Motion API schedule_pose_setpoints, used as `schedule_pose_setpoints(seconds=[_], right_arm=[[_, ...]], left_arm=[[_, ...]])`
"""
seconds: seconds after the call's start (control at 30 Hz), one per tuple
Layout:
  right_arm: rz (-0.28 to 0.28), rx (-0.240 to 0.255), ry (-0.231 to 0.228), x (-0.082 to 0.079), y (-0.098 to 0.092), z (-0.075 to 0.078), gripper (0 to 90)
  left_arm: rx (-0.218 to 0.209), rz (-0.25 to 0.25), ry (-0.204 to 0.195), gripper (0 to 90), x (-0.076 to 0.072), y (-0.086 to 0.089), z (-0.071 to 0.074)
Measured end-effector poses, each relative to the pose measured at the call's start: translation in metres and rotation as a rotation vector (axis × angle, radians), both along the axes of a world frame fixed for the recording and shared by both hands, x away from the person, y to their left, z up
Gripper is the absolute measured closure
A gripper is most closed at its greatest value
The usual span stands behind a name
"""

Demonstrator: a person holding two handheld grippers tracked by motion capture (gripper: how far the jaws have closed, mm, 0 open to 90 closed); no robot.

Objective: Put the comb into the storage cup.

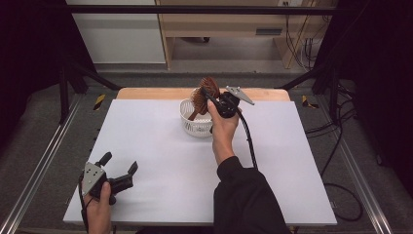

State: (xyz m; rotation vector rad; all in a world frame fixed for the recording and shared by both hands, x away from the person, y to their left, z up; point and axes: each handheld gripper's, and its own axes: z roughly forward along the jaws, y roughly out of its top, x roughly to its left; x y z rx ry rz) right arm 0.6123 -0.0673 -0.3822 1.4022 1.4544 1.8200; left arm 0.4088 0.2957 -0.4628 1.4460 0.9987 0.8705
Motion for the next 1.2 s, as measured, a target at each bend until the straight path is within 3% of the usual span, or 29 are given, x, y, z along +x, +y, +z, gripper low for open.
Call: schedule_pose_setpoints(seconds=[1.2], right_arm=[[0.002, -0.002, -0.004, 0.0017, 0.0, -0.0043, 51.6]], left_arm=[[-0.001, -0.001, 0.002, 1.0, -0.0003, 0.0006, 0.0]])
